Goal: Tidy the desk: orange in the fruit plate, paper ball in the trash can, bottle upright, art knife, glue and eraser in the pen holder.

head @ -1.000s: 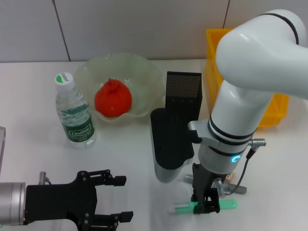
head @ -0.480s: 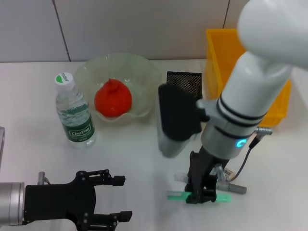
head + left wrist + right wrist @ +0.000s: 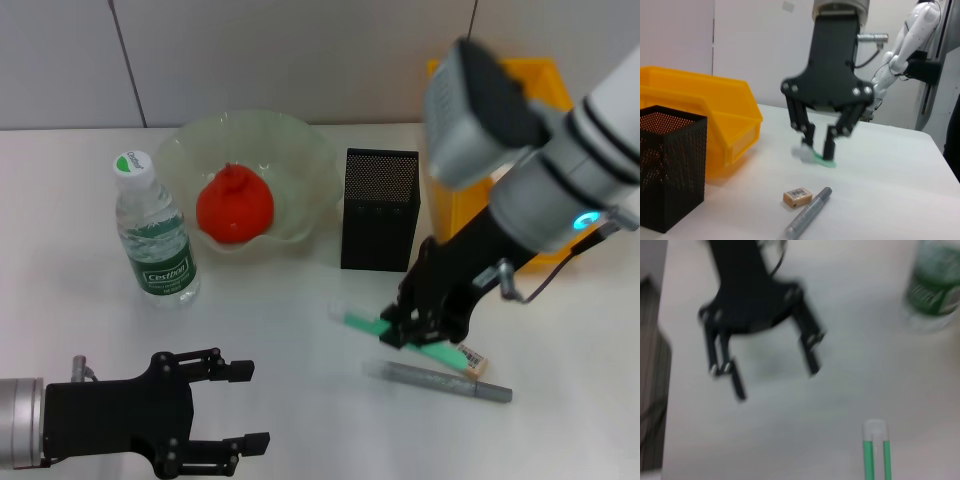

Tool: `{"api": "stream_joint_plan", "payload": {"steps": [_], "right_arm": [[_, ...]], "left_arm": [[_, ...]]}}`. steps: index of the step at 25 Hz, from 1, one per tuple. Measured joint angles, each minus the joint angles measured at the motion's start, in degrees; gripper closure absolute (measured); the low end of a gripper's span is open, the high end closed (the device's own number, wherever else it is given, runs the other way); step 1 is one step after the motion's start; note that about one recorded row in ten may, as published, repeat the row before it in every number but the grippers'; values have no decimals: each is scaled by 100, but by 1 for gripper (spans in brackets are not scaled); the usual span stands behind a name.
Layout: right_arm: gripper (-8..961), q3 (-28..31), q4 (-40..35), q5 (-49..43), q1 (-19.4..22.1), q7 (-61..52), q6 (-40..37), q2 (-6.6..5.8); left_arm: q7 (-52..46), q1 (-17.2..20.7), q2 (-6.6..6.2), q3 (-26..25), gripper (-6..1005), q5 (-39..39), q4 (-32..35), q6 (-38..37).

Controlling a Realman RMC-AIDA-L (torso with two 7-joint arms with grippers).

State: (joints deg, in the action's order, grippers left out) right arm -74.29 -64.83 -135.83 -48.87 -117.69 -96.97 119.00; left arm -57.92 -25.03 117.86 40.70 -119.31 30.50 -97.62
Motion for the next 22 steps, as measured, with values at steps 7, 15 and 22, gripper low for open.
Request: {"api": "stream_joint_plan", "payload": {"steps": [7,15,22], "right_arm": [[782,1140,-538,839,685,458,-69,-3],[771,2271,-420,1980,1160,1064,104,-1],[759,2556,251,2789,1388,1389,1115,0]], "left_arm": [[-1,7,14,-20,214,9,0,-60],[-22,7,20,-44,214,71,-122,-74],[-26,23,15,-45,214,76,-150,-118]]}}
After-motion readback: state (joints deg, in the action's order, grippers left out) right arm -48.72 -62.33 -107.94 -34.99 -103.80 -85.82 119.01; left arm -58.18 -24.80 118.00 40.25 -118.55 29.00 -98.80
